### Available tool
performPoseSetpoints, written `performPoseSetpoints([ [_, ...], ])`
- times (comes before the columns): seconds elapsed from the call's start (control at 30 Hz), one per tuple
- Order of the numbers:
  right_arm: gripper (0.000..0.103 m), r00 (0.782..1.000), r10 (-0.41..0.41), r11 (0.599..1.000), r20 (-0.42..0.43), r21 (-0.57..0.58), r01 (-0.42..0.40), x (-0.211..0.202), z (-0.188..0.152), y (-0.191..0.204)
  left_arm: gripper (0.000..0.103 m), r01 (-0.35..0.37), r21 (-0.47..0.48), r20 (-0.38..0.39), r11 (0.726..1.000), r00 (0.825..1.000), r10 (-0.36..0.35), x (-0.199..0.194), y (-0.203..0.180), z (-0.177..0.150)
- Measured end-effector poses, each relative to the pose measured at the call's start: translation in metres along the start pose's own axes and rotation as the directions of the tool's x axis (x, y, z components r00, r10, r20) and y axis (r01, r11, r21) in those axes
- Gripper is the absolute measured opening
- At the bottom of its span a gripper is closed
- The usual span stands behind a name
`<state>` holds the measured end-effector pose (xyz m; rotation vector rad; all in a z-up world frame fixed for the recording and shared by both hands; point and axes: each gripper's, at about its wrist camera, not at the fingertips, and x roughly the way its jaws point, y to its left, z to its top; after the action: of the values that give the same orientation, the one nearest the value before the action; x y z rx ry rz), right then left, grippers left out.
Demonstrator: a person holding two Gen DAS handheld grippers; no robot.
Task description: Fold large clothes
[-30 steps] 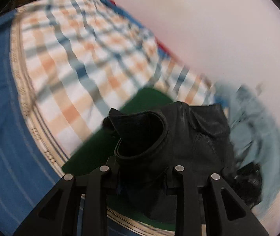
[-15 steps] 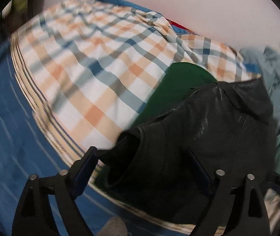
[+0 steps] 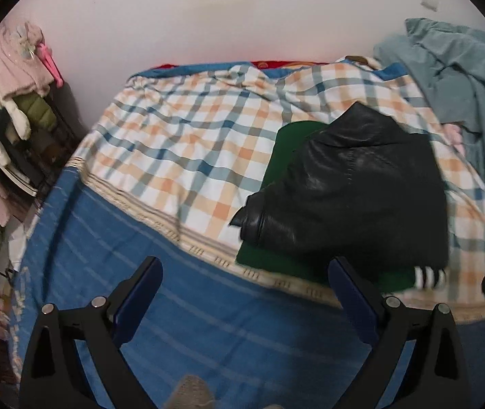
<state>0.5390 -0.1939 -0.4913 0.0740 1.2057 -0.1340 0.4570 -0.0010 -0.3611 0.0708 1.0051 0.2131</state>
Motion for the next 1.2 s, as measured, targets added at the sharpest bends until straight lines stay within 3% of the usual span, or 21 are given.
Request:
performPoseSetpoints([
  [0.23, 0.091, 0.995, -0.046, 0.999, 0.089, 0.033, 0.043, -0.154, -0.047, -0.003, 0.1, 0.067, 0.027, 0.012, 0.997, 0.998, -0.067, -0.121, 0.018, -0.017],
  [0.47, 0.091, 0.984, -0.068, 0.996, 0.165, 0.064, 0.058, -0.306, -0.11, -0.012, 0.1, 0.109, 0.058, 0.08, 0.992, 0.99, -0.114, -0.248, 0.039, -0.039],
  [0.7, 0.091, 0.965, -0.073, 0.996, 0.254, 0.073, 0.057, -0.432, -0.162, -0.02, 0.1, 0.142, 0.087, 0.169, 0.986, 0.973, -0.155, -0.347, 0.058, -0.056],
  [1.0, 0.091, 0.926, -0.054, 0.998, 0.374, 0.055, 0.035, -0.555, -0.224, -0.024, 0.1, 0.156, 0.078, 0.243, 0.985, 0.955, -0.17, -0.425, 0.085, -0.083],
  [1.2, 0.091, 0.912, -0.041, 0.998, 0.408, 0.06, 0.018, -0.601, -0.258, -0.029, 0.1, 0.166, 0.079, 0.272, 0.983, 0.945, -0.182, -0.458, 0.099, -0.102],
])
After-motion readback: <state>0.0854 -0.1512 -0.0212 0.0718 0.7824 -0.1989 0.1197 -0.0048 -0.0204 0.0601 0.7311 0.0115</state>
